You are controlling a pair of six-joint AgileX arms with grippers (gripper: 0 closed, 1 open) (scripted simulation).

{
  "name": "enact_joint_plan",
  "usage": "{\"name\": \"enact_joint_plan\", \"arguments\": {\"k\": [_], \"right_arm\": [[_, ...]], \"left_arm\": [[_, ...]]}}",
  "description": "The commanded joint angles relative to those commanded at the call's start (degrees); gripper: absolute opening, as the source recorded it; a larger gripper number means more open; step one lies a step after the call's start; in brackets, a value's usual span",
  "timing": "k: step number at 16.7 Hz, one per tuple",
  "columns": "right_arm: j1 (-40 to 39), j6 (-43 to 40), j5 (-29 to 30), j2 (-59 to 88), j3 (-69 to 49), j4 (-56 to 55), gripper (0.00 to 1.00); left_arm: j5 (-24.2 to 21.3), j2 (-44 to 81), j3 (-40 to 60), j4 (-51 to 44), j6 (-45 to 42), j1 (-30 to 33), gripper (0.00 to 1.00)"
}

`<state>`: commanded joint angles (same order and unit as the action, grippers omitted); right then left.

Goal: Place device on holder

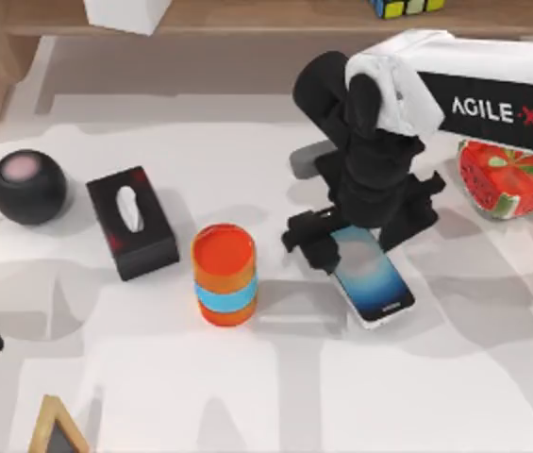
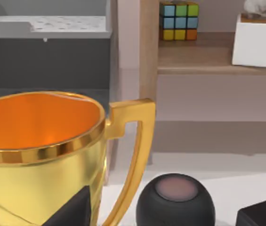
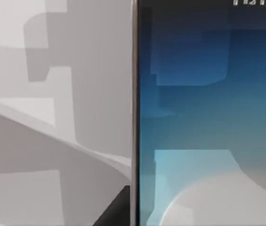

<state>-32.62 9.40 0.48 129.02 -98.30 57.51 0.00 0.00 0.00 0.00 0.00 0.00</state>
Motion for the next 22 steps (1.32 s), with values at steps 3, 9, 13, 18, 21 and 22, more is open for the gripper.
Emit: {"name": "enact_joint_plan", "arguments": {"k": [3, 9, 13, 18, 21, 22], "right_arm": [[0.82, -0.56, -0.71, -1.23, -0.65, -0.86, 0.0], [9.48, -6.07, -6.81, -11.64, 6.67, -12.13, 0.0], [17.5, -9.7, -10.62, -22.04, 12.95, -21.82, 0.0], [27.69, -13.21, -14.32, -33.26, 19.02, -31.45, 0.0], [34.16, -15.03, -16.19, -39.33, 23.22, -36.47, 0.0], [36.36, -15.57, -16.74, -41.15, 24.76, -37.93, 0.0]], "left_arm": [[0.0, 0.0, 0.0, 0.0, 0.0, 0.0, 1.0], [0.0, 0.0, 0.0, 0.0, 0.0, 0.0, 1.0], [0.0, 0.0, 0.0, 0.0, 0.0, 0.0, 1.0], [0.0, 0.0, 0.0, 0.0, 0.0, 0.0, 1.0], [0.0, 0.0, 0.0, 0.0, 0.0, 0.0, 1.0], [0.0, 0.0, 0.0, 0.0, 0.0, 0.0, 1.0]]}}
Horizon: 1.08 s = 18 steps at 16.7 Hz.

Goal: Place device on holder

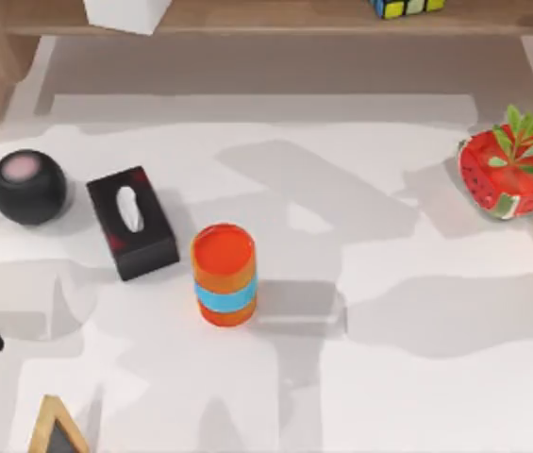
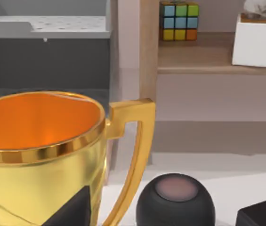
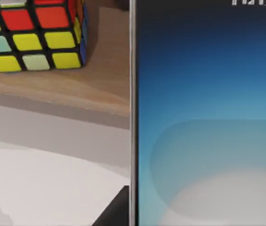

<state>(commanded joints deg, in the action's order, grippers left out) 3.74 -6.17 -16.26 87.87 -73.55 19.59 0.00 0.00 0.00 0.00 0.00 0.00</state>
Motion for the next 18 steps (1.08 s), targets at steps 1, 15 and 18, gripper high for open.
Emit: {"name": "enact_joint_plan", "arguments": {"k": [1, 15, 18], "right_arm": [[2.21, -0.48, -0.52, -1.7, 1.62, -1.34, 0.0], [32.66, -3.1, -5.75, -20.88, 29.21, -15.0, 0.0], [38.76, -3.04, -4.61, -25.04, 35.88, -17.1, 0.0]], "left_arm": [[0.0, 0.0, 0.0, 0.0, 0.0, 0.0, 1.0], [0.0, 0.0, 0.0, 0.0, 0.0, 0.0, 1.0], [0.0, 0.0, 0.0, 0.0, 0.0, 0.0, 1.0]]}}
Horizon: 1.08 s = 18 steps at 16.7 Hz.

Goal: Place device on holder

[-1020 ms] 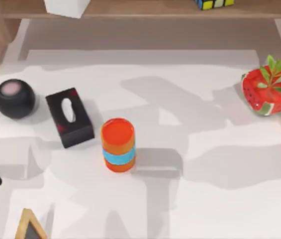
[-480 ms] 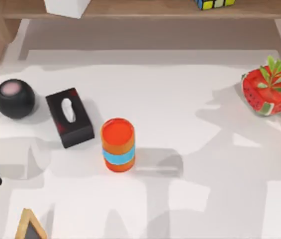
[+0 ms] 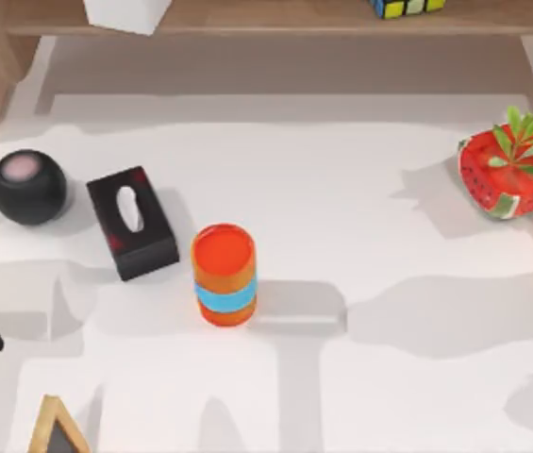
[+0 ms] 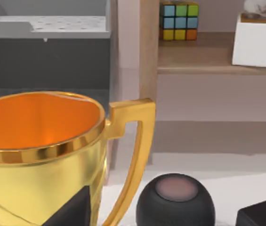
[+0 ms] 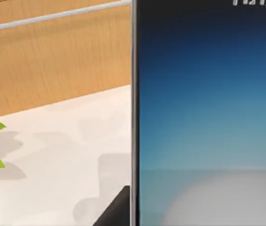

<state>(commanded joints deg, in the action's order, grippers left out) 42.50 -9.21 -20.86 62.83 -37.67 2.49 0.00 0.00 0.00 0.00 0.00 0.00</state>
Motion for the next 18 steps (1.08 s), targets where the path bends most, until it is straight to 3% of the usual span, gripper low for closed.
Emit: {"name": "enact_joint_plan", "arguments": {"k": [11, 18], "right_arm": [[1.38, 0.55, 0.29, -2.2, 3.25, -1.99, 0.0], [-0.31, 2.03, 3.45, 7.54, 1.5, -10.97, 0.0]], "left_arm": [[0.0, 0.0, 0.0, 0.0, 0.0, 0.0, 1.0], [0.0, 0.0, 0.0, 0.0, 0.0, 0.0, 1.0]]}}
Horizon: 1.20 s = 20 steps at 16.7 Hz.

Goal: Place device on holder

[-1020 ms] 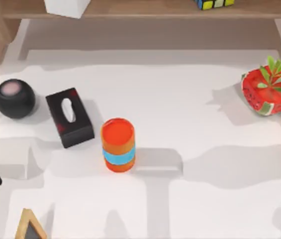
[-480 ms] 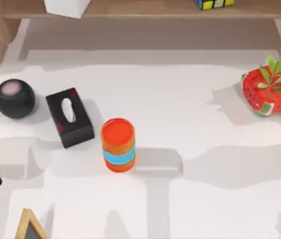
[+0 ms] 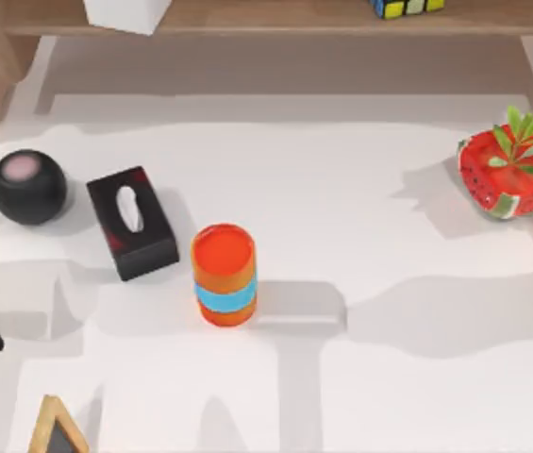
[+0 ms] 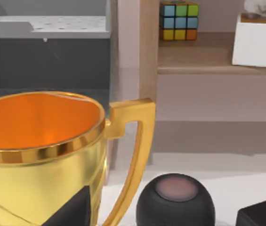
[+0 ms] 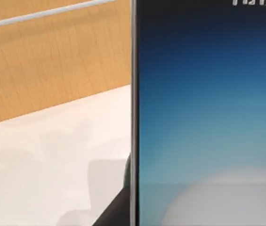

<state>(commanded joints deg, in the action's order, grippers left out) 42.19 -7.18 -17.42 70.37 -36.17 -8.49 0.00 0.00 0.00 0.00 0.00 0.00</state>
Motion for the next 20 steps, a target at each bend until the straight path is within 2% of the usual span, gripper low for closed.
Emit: {"name": "enact_joint_plan", "arguments": {"k": [6, 19, 20], "right_arm": [[-1.0, 0.03, 1.28, 2.94, -0.66, -2.04, 0.0], [-1.0, 0.03, 1.28, 2.94, -0.66, -2.04, 0.98], [-1.0, 0.03, 1.28, 2.94, -0.66, -2.04, 1.0]], "left_arm": [[0.0, 0.0, 0.0, 0.0, 0.0, 0.0, 1.0], [0.0, 0.0, 0.0, 0.0, 0.0, 0.0, 1.0], [0.0, 0.0, 0.0, 0.0, 0.0, 0.0, 1.0]]}}
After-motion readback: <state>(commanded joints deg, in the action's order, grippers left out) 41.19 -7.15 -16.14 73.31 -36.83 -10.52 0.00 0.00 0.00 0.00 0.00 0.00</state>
